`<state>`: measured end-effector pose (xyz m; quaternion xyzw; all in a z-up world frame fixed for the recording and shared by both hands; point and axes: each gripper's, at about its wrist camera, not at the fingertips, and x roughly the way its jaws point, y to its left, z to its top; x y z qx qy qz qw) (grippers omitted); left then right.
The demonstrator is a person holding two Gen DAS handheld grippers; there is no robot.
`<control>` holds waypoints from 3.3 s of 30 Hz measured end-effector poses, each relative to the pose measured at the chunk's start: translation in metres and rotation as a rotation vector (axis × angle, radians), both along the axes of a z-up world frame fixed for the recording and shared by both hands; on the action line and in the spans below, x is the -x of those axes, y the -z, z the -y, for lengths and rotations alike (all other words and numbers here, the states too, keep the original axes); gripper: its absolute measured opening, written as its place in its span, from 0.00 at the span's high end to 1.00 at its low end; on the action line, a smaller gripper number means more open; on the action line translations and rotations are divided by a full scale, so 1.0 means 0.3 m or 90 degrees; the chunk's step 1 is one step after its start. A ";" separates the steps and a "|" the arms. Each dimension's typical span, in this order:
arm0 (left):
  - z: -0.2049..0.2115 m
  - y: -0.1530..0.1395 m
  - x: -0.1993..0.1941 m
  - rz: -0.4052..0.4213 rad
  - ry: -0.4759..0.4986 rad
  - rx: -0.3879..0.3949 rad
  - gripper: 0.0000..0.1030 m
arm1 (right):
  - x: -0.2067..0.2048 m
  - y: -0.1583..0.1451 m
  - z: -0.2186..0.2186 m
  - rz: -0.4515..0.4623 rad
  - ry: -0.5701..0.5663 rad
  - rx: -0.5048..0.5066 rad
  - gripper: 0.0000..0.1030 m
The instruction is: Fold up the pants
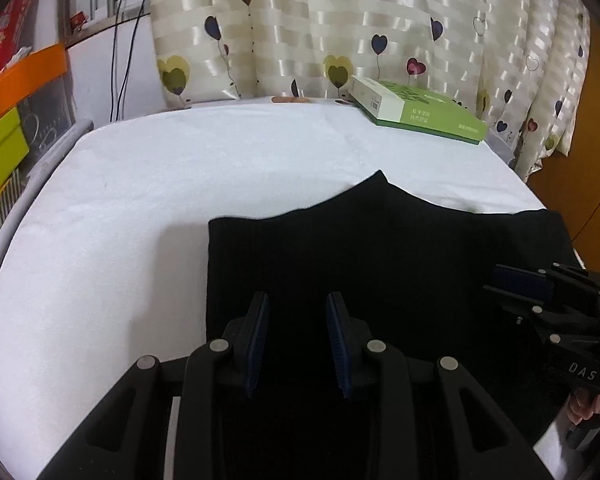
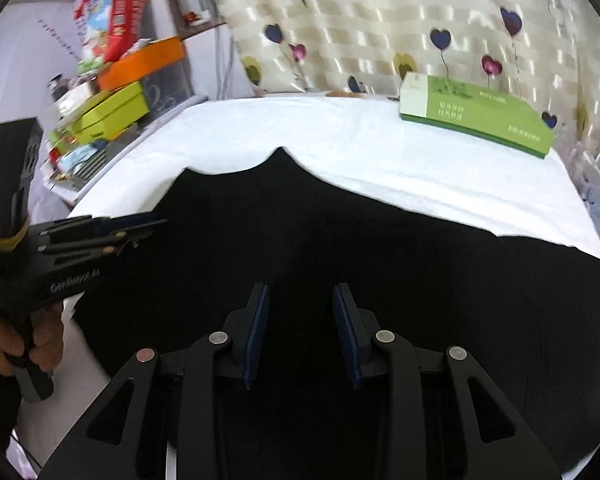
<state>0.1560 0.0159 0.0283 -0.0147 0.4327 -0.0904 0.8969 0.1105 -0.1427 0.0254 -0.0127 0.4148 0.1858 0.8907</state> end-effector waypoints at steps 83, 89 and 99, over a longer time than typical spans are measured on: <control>0.177 -0.076 0.391 0.062 -0.001 -0.012 0.69 | 0.320 0.053 0.611 -0.077 0.311 -0.311 0.47; 0.170 -0.061 0.342 0.058 -0.010 -0.008 0.69 | 0.310 0.058 0.650 -0.086 0.363 -0.386 0.46; 0.163 -0.018 0.320 0.029 -0.012 0.003 0.69 | 0.286 0.050 0.696 -0.070 0.482 -0.387 0.43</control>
